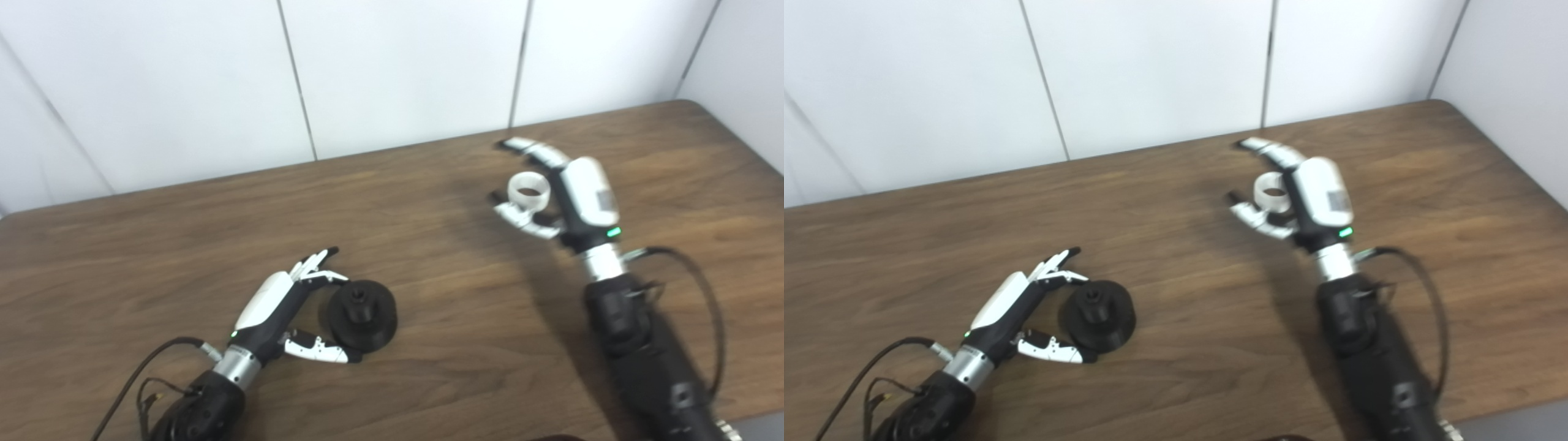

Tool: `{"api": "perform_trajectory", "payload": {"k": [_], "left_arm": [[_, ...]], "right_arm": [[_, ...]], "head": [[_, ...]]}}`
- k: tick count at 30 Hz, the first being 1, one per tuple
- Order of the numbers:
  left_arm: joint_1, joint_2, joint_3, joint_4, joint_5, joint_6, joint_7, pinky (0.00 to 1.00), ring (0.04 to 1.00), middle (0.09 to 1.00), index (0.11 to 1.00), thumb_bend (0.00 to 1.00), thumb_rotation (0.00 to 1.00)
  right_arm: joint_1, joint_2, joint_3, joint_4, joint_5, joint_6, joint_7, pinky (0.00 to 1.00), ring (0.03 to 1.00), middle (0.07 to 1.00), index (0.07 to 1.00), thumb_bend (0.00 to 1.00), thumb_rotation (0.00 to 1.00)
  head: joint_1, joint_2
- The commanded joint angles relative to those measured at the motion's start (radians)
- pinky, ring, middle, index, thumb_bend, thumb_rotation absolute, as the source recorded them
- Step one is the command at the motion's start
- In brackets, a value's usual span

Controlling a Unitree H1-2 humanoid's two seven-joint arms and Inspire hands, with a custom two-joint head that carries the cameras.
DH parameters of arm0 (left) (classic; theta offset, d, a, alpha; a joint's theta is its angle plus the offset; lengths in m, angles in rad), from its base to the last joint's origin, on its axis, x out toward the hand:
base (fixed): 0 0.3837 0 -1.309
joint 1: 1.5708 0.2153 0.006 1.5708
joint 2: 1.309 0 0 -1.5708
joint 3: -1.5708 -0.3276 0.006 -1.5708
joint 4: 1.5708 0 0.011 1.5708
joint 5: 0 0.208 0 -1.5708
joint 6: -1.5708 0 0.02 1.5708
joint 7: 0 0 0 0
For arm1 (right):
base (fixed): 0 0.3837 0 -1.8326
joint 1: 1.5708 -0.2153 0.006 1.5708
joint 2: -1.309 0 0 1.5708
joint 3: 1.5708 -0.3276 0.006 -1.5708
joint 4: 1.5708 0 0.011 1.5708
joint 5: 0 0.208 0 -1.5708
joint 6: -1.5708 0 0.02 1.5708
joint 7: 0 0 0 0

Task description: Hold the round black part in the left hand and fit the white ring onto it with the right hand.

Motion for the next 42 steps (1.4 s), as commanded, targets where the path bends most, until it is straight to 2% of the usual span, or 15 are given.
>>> {"api": "perform_trajectory", "payload": {"k": [1,8,15,18,22,28,32,38,42], "left_arm": [[-0.01,0.002,-0.008,0.021,0.006,0.003,-0.023,1.0,1.0,1.0,0.619,0.95,0.32],[-0.013,0.003,-0.003,0.03,0.003,-0.009,-0.028,1.0,1.0,1.0,0.621,0.95,0.32],[-0.013,0.005,0.0,0.029,0.004,-0.008,-0.031,1.0,1.0,1.0,0.62,0.95,0.31],[-0.012,0.006,0.001,0.026,0.004,-0.005,-0.033,1.0,1.0,1.0,0.621,0.95,0.31],[-0.012,0.006,0.004,0.017,0.003,0.003,-0.039,1.0,1.0,1.0,0.619,0.95,0.31],[-0.014,0.006,0.004,0.015,0.013,0.0,-0.036,1.0,1.0,1.0,0.62,0.94,0.3],[-0.011,0.004,0.005,0.01,0.008,0.009,-0.04,1.0,1.0,1.0,0.619,0.95,0.31],[-0.008,0.003,0.005,0.004,0.005,0.014,-0.043,1.0,1.0,1.0,0.621,0.94,0.31],[-0.007,0.001,0.006,0.006,0.005,0.013,-0.04,1.0,1.0,1.0,0.617,0.94,0.3]], "right_arm": [[-0.053,-0.007,0.006,-0.042,0.001,0.017,0.01,0.68,0.781,0.797,0.794,0.55,0.35],[-0.066,-0.091,-0.024,-0.051,0.022,0.116,0.085,0.73,0.828,0.826,0.827,0.59,0.47],[-0.064,-0.15,-0.012,-0.079,0.026,0.272,0.227,0.78,0.878,0.85,0.862,0.69,0.59],[-0.066,-0.172,0.004,-0.087,0.016,0.351,0.301,0.83,0.901,0.858,0.877,0.78,0.59],[-0.08,-0.202,0.029,-0.074,0.01,0.4,0.366,0.86,0.907,0.888,0.907,0.89,0.61],[-0.102,-0.222,0.059,-0.05,0.027,0.444,0.419,0.87,0.926,0.9,0.916,0.95,0.59],[-0.113,-0.232,0.089,-0.039,0.017,0.467,0.456,0.84,0.921,0.906,0.921,1.0,0.6],[-0.121,-0.23,0.12,-0.021,0.017,0.461,0.456,0.88,0.922,0.907,0.921,1.0,0.59],[-0.128,-0.224,0.134,0.007,0.012,0.441,0.434,0.86,0.902,0.889,0.903,1.0,0.55]], "head": [[-0.002,0.0],[-0.003,-0.001],[0.003,-0.001],[0.004,0.0],[0.006,0.0],[0.016,0.002],[0.018,0.003],[0.021,0.003],[0.025,0.002]]}}
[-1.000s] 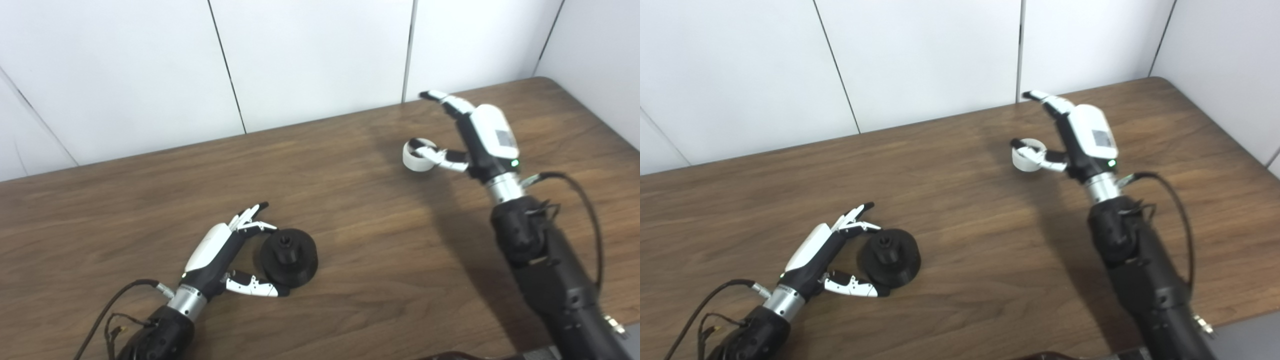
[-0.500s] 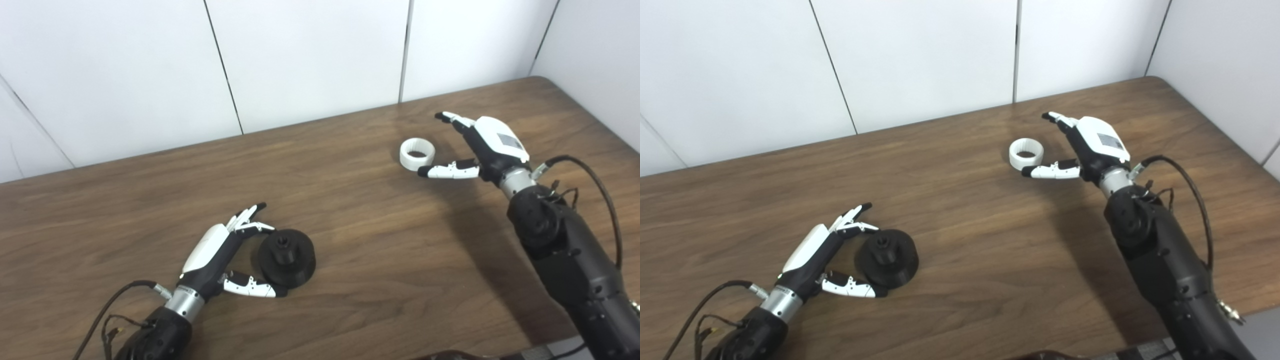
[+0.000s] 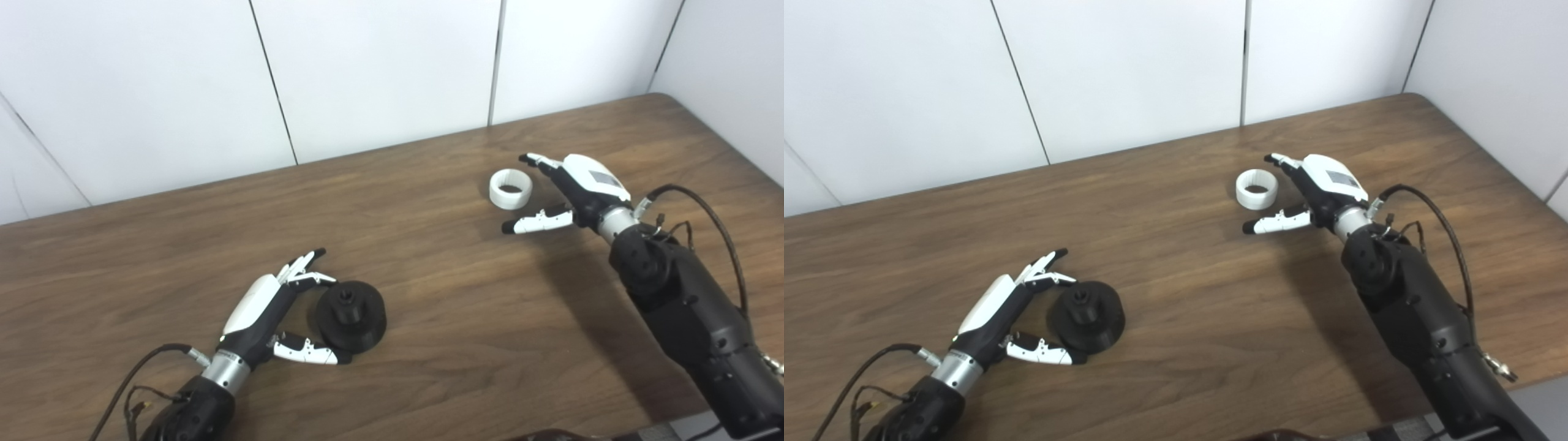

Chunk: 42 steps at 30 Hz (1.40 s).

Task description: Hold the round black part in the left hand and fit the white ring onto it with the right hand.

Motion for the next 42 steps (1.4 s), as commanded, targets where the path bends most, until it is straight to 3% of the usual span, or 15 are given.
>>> {"api": "perform_trajectory", "payload": {"k": [1,15,42], "left_arm": [[0.001,0.008,-0.003,-0.002,0.006,0.016,-0.024,1.0,1.0,1.0,0.617,0.94,0.3],[0.009,0.006,-0.005,-0.007,0.021,0.015,-0.014,1.0,1.0,1.0,0.615,0.95,0.31],[0.006,0.012,0.0,-0.01,0.033,0.014,-0.01,1.0,1.0,1.0,0.614,0.94,0.32]], "right_arm": [[-0.052,-0.02,0.001,-0.002,-0.002,-0.034,-0.038,0.85,0.901,0.887,0.901,1.0,0.54],[-0.084,-0.011,0.055,0.052,-0.027,-0.021,-0.077,0.88,0.939,0.959,0.889,1.0,0.57],[-0.146,0.01,0.07,0.165,0.002,-0.075,-0.196,0.78,0.877,0.903,0.831,0.96,0.49]], "head": [[0.001,0.001],[0.002,0.0],[0.021,0.003]]}}
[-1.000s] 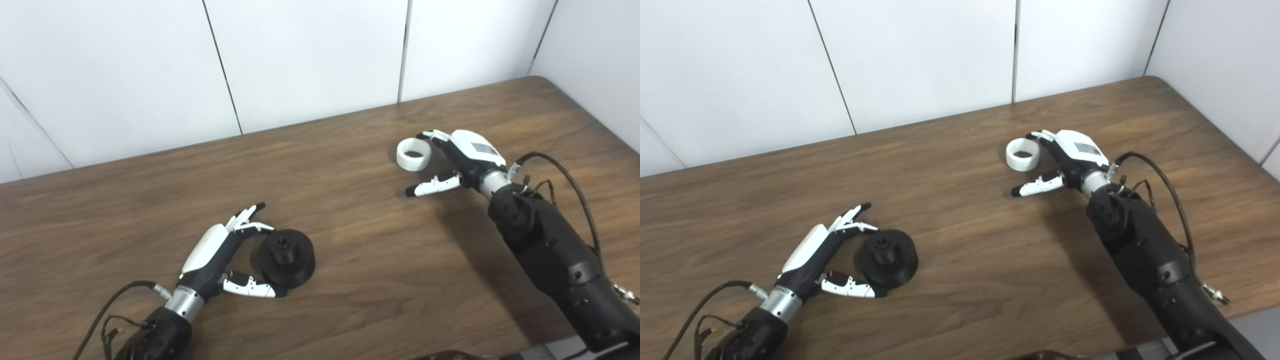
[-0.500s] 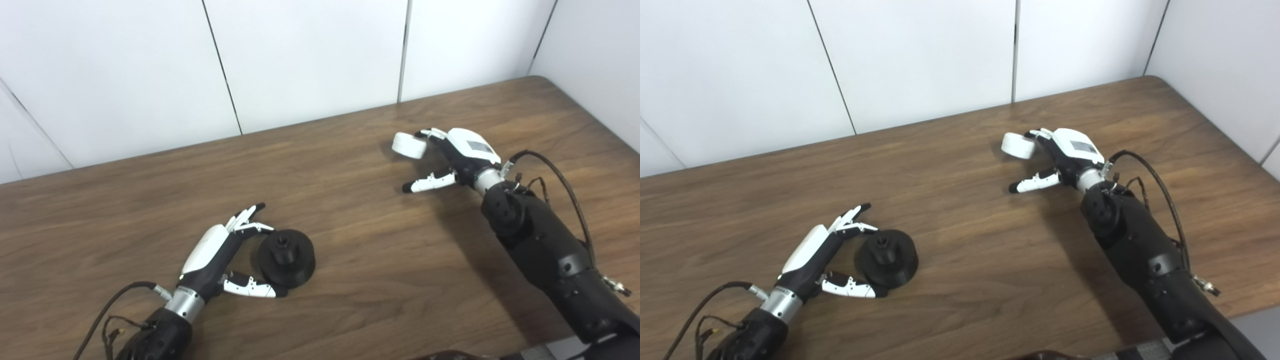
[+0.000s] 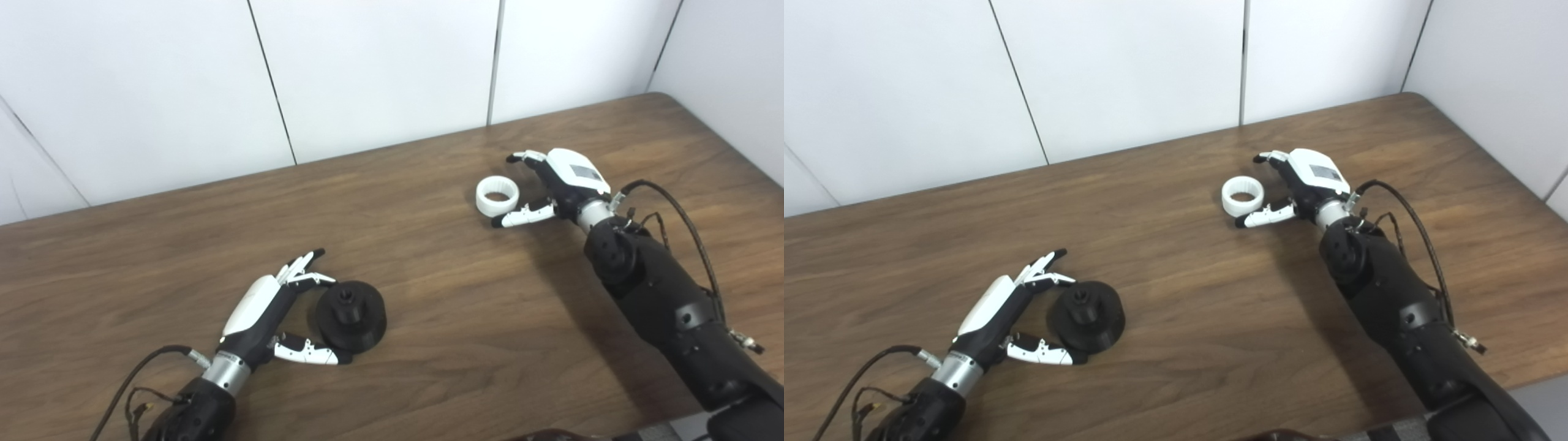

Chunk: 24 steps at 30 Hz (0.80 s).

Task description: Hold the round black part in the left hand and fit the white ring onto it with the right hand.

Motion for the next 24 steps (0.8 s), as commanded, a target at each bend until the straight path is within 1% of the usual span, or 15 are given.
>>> {"api": "perform_trajectory", "payload": {"k": [1,7,9,13,18,24], "left_arm": [[-0.004,0.016,-0.003,0.003,0.016,0.007,-0.016,1.0,1.0,1.0,0.614,0.94,0.32],[-0.01,0.015,-0.001,0.01,0.015,0.004,-0.015,1.0,1.0,1.0,0.613,0.94,0.32],[-0.011,0.015,0.0,0.008,0.012,0.006,-0.018,1.0,1.0,1.0,0.614,0.94,0.32],[-0.01,0.015,-0.001,0.003,0.019,0.009,-0.016,1.0,1.0,1.0,0.616,0.94,0.32],[-0.005,0.014,0.0,-0.005,0.02,0.019,-0.019,1.0,1.0,1.0,0.616,0.94,0.32],[-0.001,0.015,0.003,-0.005,0.014,0.012,-0.017,1.0,1.0,1.0,0.616,0.94,0.32]], "right_arm": [[-0.051,-0.008,-0.011,-0.016,0.007,-0.038,-0.038,0.78,0.876,0.902,0.829,0.96,0.48],[-0.049,-0.009,-0.005,-0.013,0.003,-0.046,-0.053,0.75,0.871,0.9,0.826,0.96,0.49],[-0.051,-0.011,-0.001,-0.02,0.002,-0.038,-0.041,0.77,0.881,0.909,0.819,0.95,0.49],[-0.049,-0.004,0.004,-0.035,0.006,-0.021,-0.021,0.8,0.893,0.913,0.786,0.92,0.45],[-0.046,0.005,0.014,-0.045,0.0,-0.002,0.0,0.8,0.899,0.92,0.771,0.91,0.45],[-0.047,0.015,0.023,-0.045,-0.004,-0.006,0.0,0.83,0.899,0.917,0.766,0.92,0.46]], "head": [[0.001,0.001],[0.004,0.001],[0.006,0.004],[0.007,0.004],[0.01,0.008],[0.011,0.013]]}}
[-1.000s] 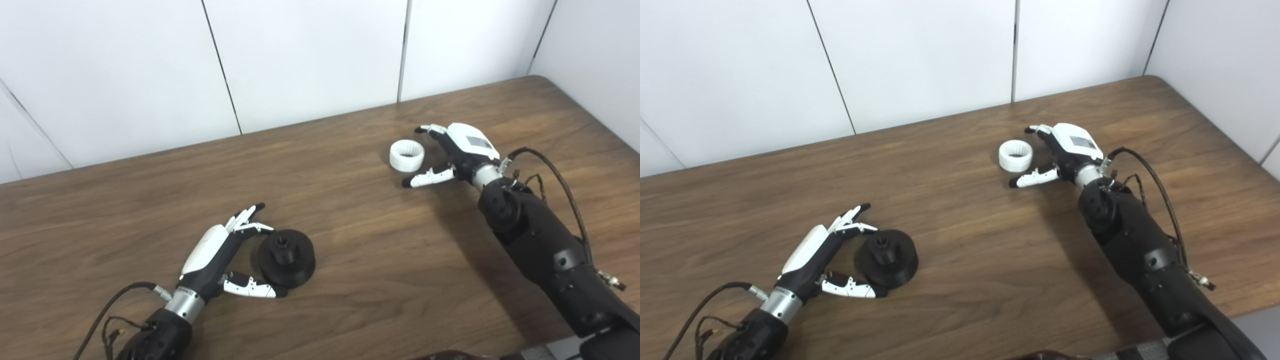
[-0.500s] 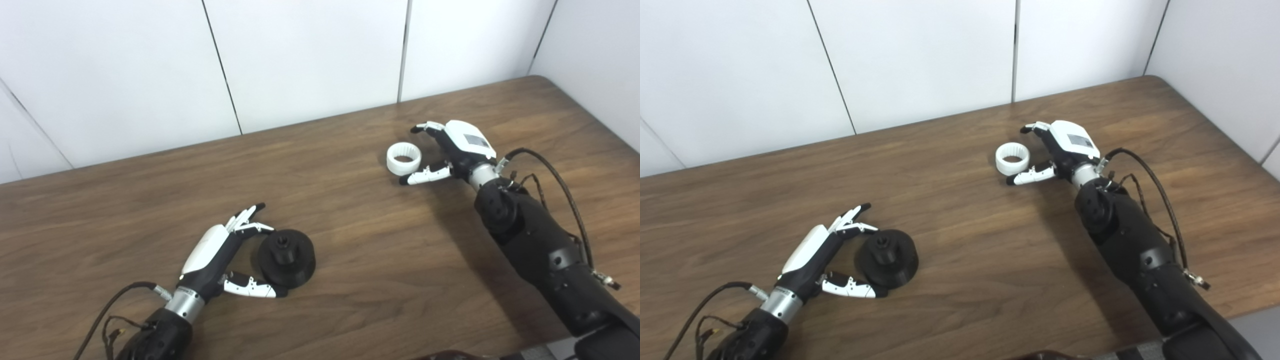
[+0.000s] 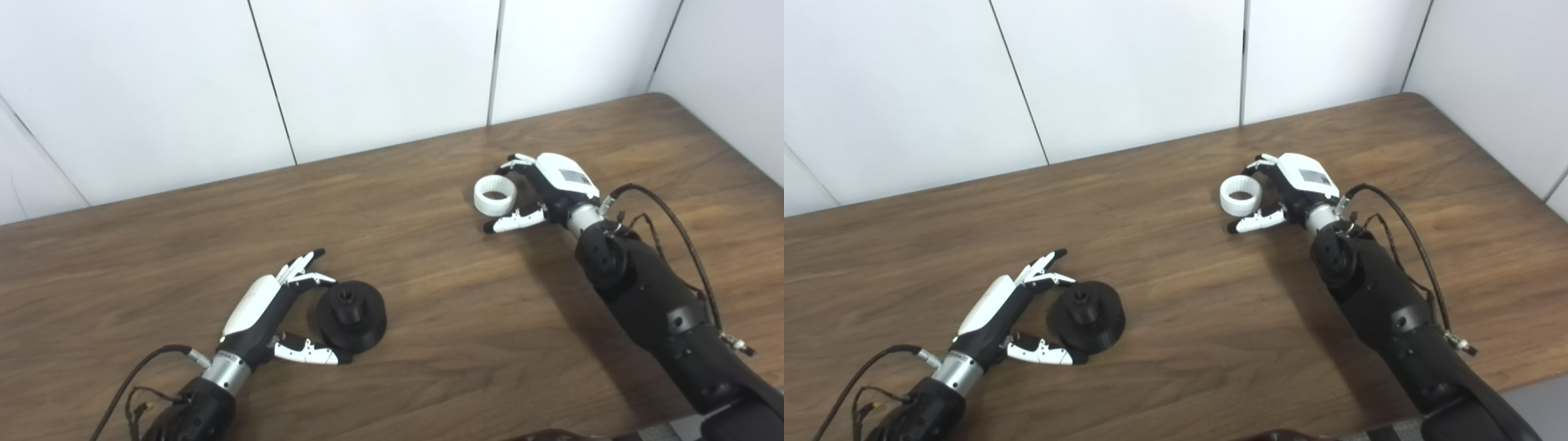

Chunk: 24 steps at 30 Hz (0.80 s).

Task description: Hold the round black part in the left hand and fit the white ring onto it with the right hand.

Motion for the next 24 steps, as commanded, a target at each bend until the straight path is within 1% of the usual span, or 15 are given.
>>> {"api": "perform_trajectory", "payload": {"k": [1,8,10,14,18,22,24], "left_arm": [[0.0,0.015,0.001,-0.005,0.011,0.011,-0.015,1.0,1.0,1.0,0.616,0.94,0.32],[0.006,0.016,0.003,-0.011,0.01,0.013,-0.016,1.0,1.0,1.0,0.614,0.94,0.33],[0.008,0.018,0.002,-0.015,0.014,0.017,-0.017,1.0,1.0,1.0,0.614,0.94,0.33],[0.008,0.019,0.002,-0.015,0.011,0.013,-0.019,1.0,1.0,1.0,0.616,0.94,0.34],[0.008,0.019,0.004,-0.017,0.006,0.013,-0.022,1.0,1.0,1.0,0.616,0.93,0.33],[0.007,0.019,0.004,-0.017,0.009,0.015,-0.022,1.0,1.0,1.0,0.614,0.94,0.34],[0.006,0.02,0.005,-0.019,0.007,0.016,-0.025,1.0,1.0,1.0,0.615,0.94,0.33]], "right_arm": [[-0.048,-0.004,0.001,-0.036,-0.002,-0.007,-0.005,0.84,0.905,0.921,0.761,0.9,0.46],[-0.05,0.005,0.01,-0.026,-0.005,-0.016,-0.014,0.86,0.904,0.916,0.714,0.86,0.41],[-0.049,0.009,0.01,-0.018,-0.007,-0.025,-0.028,0.85,0.898,0.91,0.703,0.85,0.39],[-0.044,0.017,0.006,-0.012,-0.008,-0.04,-0.06,0.85,0.886,0.894,0.666,0.8,0.32],[-0.042,0.023,0.002,-0.004,-0.015,-0.049,-0.098,0.83,0.87,0.873,0.634,0.74,0.24],[-0.043,0.023,0.001,-0.001,-0.015,-0.053,-0.113,0.83,0.867,0.864,0.625,0.7,0.22],[-0.044,0.021,-0.001,0.005,-0.015,-0.069,-0.13,0.82,0.857,0.852,0.613,0.7,0.2]], "head": [[0.0,0.002],[0.002,0.005],[0.001,0.007],[0.001,0.007],[0.0,0.008],[-0.001,0.011],[0.001,0.011]]}}
